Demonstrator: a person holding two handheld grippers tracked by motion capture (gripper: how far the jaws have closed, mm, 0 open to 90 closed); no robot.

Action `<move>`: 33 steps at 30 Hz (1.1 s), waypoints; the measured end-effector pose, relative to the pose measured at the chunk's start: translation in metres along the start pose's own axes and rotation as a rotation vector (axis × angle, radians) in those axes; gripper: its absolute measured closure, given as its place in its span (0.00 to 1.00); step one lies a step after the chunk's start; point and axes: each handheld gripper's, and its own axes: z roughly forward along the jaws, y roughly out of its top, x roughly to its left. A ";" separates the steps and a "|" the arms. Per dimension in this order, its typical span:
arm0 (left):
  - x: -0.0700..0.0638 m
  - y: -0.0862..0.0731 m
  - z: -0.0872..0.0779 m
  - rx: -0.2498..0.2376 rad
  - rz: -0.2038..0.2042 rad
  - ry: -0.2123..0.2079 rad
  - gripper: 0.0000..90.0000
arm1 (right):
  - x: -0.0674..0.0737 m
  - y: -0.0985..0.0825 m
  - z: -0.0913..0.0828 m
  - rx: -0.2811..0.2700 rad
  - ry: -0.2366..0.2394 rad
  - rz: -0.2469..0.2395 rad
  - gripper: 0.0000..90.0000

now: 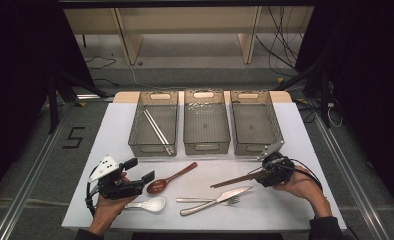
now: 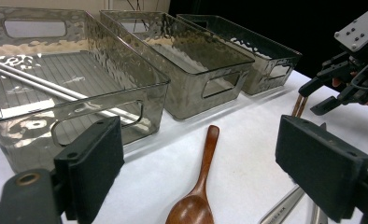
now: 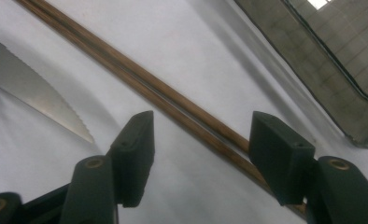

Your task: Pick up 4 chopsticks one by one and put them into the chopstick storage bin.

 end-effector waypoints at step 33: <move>0.000 0.000 0.001 0.004 0.005 -0.001 0.16 | -0.002 -0.006 0.008 0.039 0.022 -0.063 0.69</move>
